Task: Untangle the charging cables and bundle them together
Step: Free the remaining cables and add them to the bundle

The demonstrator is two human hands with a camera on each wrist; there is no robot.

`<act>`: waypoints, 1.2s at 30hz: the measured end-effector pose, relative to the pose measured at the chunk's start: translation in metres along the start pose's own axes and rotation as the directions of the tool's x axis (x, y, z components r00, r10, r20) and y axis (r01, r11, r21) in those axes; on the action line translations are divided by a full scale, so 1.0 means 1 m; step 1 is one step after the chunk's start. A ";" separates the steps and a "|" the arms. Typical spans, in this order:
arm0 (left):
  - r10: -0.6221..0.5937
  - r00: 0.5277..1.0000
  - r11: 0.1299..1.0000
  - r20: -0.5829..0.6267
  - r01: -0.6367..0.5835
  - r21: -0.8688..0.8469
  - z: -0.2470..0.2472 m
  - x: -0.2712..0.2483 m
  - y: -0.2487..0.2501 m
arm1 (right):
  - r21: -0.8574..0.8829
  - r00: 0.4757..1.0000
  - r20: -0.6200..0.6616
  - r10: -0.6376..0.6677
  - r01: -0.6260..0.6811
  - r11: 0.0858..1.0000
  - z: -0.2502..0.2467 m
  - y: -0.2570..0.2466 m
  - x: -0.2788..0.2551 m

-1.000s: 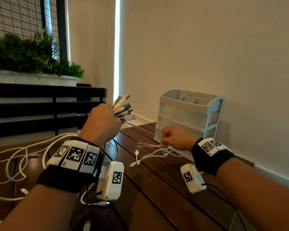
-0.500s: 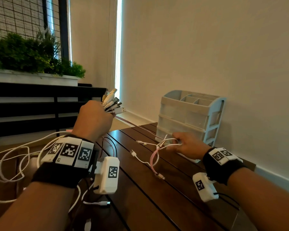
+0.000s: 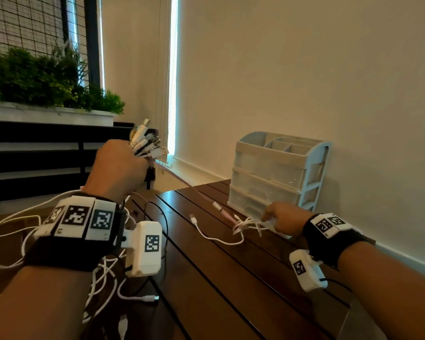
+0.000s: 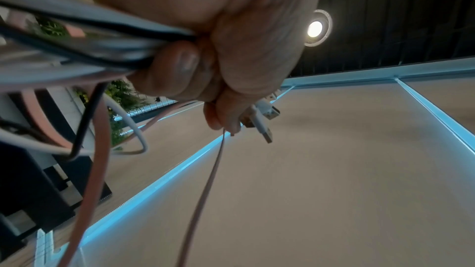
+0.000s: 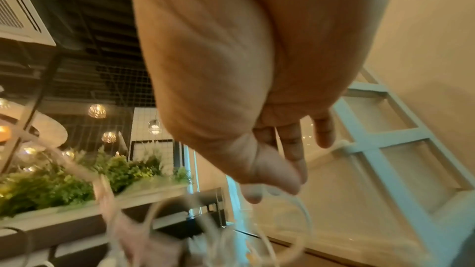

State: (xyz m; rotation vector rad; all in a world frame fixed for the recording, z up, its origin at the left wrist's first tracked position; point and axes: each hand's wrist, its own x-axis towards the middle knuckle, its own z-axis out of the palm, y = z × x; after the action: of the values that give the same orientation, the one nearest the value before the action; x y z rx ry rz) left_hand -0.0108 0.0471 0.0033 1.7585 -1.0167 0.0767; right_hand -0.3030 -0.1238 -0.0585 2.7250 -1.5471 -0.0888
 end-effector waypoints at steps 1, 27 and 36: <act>0.003 1.000 1.000 0.026 -0.002 -0.022 0.003 -0.002 0.002 | 0.019 1.000 -0.005 -0.016 0.017 1.000 -0.003 -0.004 0.001; 0.053 0.999 0.988 -0.011 -0.054 -0.146 -0.005 -0.015 0.020 | 0.332 0.992 0.104 0.068 -0.099 0.938 -0.013 -0.065 0.017; 0.021 0.999 0.986 -0.044 -0.028 -0.165 -0.013 -0.011 0.020 | 0.433 0.986 0.090 0.143 -0.168 0.885 -0.001 -0.050 0.016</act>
State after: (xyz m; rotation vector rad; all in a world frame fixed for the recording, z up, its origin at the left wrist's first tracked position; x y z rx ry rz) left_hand -0.0255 0.0622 0.0183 1.5881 -0.9859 0.0429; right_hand -0.2519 -0.1122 -0.0604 2.9182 -2.0152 0.2174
